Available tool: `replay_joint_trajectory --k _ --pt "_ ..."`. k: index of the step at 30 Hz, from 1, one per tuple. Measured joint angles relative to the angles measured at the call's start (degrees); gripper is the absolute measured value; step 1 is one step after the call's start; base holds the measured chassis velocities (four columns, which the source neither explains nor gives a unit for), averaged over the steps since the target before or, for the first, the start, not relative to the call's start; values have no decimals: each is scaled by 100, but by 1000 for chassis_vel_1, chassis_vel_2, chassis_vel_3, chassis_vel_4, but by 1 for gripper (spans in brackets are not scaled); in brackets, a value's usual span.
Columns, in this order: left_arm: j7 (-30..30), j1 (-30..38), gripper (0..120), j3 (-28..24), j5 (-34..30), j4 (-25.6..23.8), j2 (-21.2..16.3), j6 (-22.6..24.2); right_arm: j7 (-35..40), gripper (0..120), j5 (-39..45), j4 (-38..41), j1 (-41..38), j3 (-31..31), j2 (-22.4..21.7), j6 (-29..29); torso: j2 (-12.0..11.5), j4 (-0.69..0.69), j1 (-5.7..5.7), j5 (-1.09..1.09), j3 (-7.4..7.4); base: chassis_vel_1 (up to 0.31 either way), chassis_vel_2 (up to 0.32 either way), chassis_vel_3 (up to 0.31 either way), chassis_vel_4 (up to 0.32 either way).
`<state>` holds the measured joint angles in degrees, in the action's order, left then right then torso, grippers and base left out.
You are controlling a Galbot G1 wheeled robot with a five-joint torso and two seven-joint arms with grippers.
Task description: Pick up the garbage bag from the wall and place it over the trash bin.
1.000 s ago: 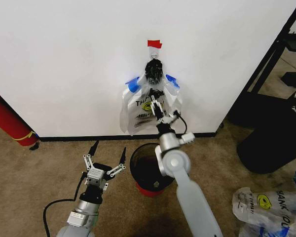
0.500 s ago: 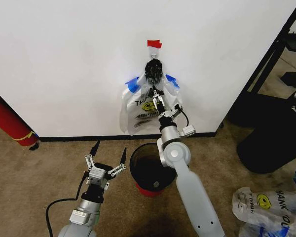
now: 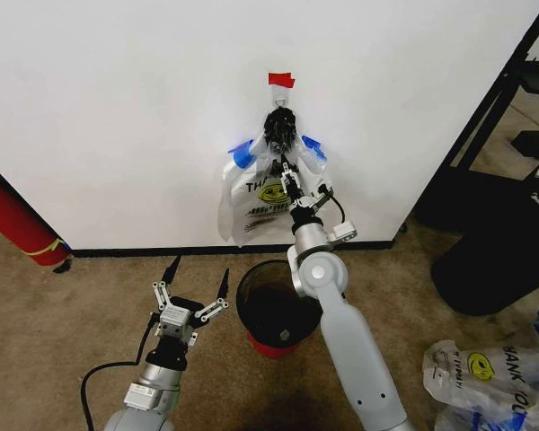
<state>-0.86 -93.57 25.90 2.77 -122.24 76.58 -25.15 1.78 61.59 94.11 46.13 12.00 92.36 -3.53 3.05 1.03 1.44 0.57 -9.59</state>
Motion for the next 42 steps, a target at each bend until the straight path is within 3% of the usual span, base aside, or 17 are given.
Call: replay_joint_trajectory --k 6,15,19,25,33,42 --pt "5 -10 100 -3 -4 -16 2 -5 -4 1 -55 -12 21 12 -10 6 0 0 0 0 0 0 0 0 0" --pt "12 -15 100 18 -10 -23 20 -27 -107 0 -402 295 509 -94 -39 5 0 -1 0 0 0 0 0 0 0" --pt "18 -6 100 -1 -15 -14 29 -41 -257 0 -751 406 789 -69 -325 32 0 0 0 -1 1 0 0 0 0" --pt "72 17 100 -29 -54 31 -5 -52 -760 0 -1749 611 1358 228 -1181 104 0 0 0 -1 1 0 0 0 0" --pt "75 42 100 -63 -81 25 -25 -55 -1283 0 -1975 978 2276 795 -1933 -26 0 1 0 -1 1 0 0 0 0" --pt "74 40 100 -86 -82 -28 -17 -55 -1533 0 -2231 952 2925 1026 -2113 -399 0 0 -1 -1 1 0 0 0 0"
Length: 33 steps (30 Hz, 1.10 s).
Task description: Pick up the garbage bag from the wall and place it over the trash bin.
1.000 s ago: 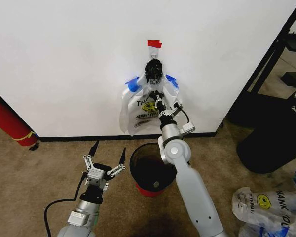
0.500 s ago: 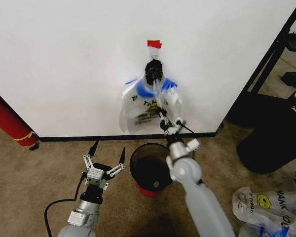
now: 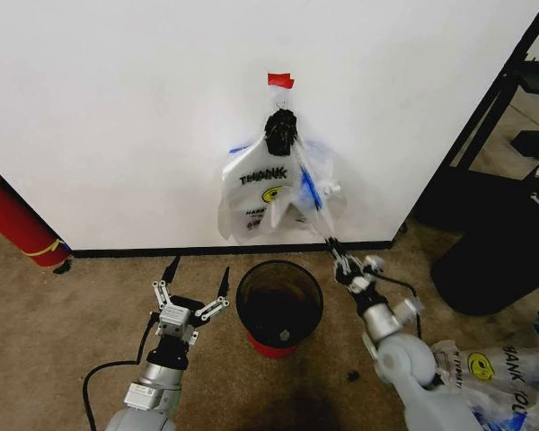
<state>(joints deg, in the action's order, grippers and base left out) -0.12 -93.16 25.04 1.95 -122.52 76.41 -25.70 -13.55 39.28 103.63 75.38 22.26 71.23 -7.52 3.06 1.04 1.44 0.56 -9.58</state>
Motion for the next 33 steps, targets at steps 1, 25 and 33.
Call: replay_joint_trajectory --k 1,25,33 --pt "0 -2 100 3 -6 -12 1 -2 -34 0 -90 -38 54 22 14 -74 0 0 0 0 0 0 0 0 0" --pt "-9 14 100 30 -56 -4 91 -41 -188 0 -1862 -348 358 49 109 -1202 0 0 1 1 0 0 0 0 0" --pt "-18 15 100 8 3 9 108 -42 -218 7 -1318 -229 -283 -474 409 -1815 0 -1 1 1 -1 0 0 0 0"
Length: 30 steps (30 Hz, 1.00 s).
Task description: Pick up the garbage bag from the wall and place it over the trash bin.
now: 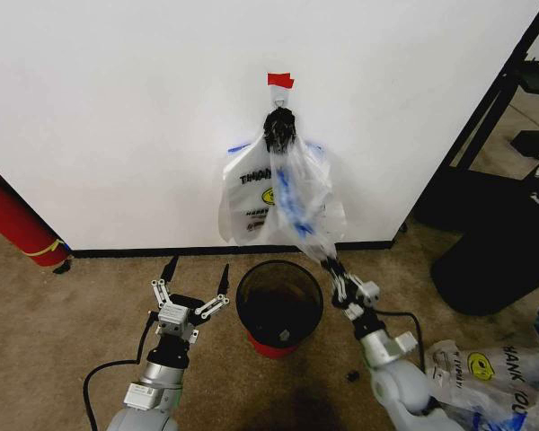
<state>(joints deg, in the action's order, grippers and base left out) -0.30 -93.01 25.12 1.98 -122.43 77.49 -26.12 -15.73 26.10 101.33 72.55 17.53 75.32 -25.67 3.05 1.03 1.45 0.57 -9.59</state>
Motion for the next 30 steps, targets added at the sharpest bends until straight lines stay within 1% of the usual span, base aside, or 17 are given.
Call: replay_joint_trajectory --k 1,2,5,9,10,12,13,14,16,17,19,22,23,25,26,29,30 --pt "0 0 100 9 -1 0 -4 1 -10 13 -65 -7 -101 -26 -4 -34 0 0 0 0 0 0 0 0 0" --pt "0 0 100 9 -1 0 -4 1 -10 13 -65 -7 -101 -26 -4 -34 0 0 0 0 0 0 0 0 0" --pt "0 0 100 34 -20 0 -17 3 -100 25 -271 -44 -166 63 -105 -93 0 0 0 0 0 0 0 0 0" --pt "6 1 100 59 -53 12 -37 4 -531 41 -707 -1 -3 591 -451 -153 0 1 0 0 0 0 0 0 0" --pt "6 1 100 59 -53 12 -37 4 -531 41 -707 -1 -3 591 -451 -153 0 1 0 0 0 0 0 0 0" --pt "8 10 100 53 -57 27 -37 5 -726 49 -1182 14 139 1020 -637 -157 0 2 0 0 0 0 0 0 0" --pt "8 17 100 31 -55 33 -27 5 -766 56 -1525 -2 213 1224 -731 -148 0 2 0 -1 0 0 0 0 0" --pt "8 20 100 23 -53 34 -24 4 -770 58 -1624 -14 235 1276 -757 -137 0 2 0 0 0 0 0 0 0" --pt "6 38 100 -34 -28 37 -5 5 -756 68 -2138 -131 351 1459 -866 -109 0 2 0 -1 0 0 0 0 0" --pt "6 38 100 -34 -28 37 -5 5 -756 68 -2138 -131 351 1459 -866 -109 0 2 0 -1 0 0 0 0 0" --pt "3 48 100 -63 -13 34 1 7 -745 76 -2436 -224 423 1497 -892 -158 0 2 0 -1 0 0 0 0 0" --pt "1 55 100 -68 -10 27 -5 15 -680 86 -2657 -284 419 1483 -862 -333 0 2 0 -1 0 0 0 0 0" --pt "0 61 100 -61 -9 30 -13 17 -556 93 -2683 -271 347 1382 -825 -472 0 3 0 -1 0 0 0 0 0" --pt "-1 62 100 -55 -3 56 -20 17 -307 98 -2651 -124 200 1103 -810 -565 0 2 0 -1 0 0 0 0 0" --pt "-1 62 100 -55 -3 56 -20 17 -307 98 -2651 -124 200 1103 -810 -565 0 2 0 -1 0 0 0 0 0" --pt "-2 58 100 -52 12 88 -27 17 18 100 -2717 94 -246 349 -916 -588 0 0 0 0 0 0 0 0 0" --pt "-2 58 100 -52 14 90 -28 17 45 100 -2751 101 -305 278 -929 -585 0 -1 0 0 0 0 0 0 0"
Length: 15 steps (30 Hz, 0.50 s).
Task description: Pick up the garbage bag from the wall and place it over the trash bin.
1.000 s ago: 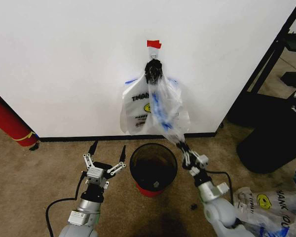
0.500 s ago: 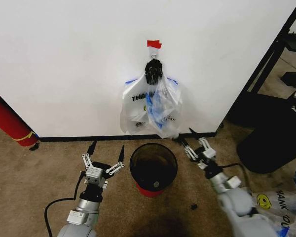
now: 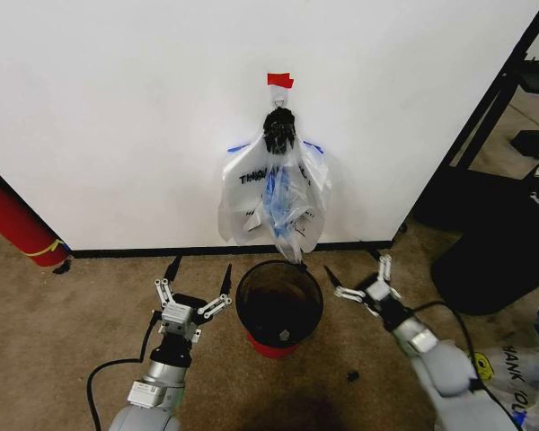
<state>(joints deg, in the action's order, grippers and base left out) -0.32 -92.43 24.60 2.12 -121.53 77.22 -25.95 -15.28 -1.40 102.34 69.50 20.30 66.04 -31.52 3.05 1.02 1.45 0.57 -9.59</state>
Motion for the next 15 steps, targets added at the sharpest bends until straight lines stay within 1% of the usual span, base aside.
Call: replay_joint_trajectory --k 1,3,4,6,9,10,11,12,15 --pt "0 -2 100 6 4 6 -9 0 120 100 -247 -3 -302 -319 -50 32 0 1 0 0 0 0 0 0 0" --pt "-1 -3 100 30 5 17 -28 0 226 100 -741 -110 -723 -644 -127 118 0 0 0 0 0 0 0 0 0" --pt "-1 -3 100 30 5 17 -28 0 226 100 -741 -110 -723 -644 -127 118 0 0 0 0 0 0 0 0 0" --pt "2 5 100 67 -2 30 -51 0 363 100 -1556 -391 -1267 -941 -211 204 0 0 0 1 0 0 0 0 0" --pt "10 21 100 93 -27 48 -68 0 436 100 -2256 -687 -1821 -1187 -258 284 0 1 0 1 -1 0 0 0 0" --pt "19 42 100 110 -55 65 -82 1 421 100 -2625 -827 -2166 -1334 -282 449 0 0 0 1 -1 0 0 0 0" --pt "22 54 100 119 -74 76 -93 4 372 100 -2774 -910 -2344 -1407 -289 565 0 1 0 1 -1 0 0 0 0" --pt "22 54 100 119 -74 76 -93 4 372 100 -2774 -910 -2344 -1407 -289 565 0 1 0 1 -1 0 0 0 0" --pt "30 93 100 129 -114 103 -109 5 275 100 -2919 -1180 -2745 -1545 -259 679 0 1 0 1 -1 0 0 0 0"
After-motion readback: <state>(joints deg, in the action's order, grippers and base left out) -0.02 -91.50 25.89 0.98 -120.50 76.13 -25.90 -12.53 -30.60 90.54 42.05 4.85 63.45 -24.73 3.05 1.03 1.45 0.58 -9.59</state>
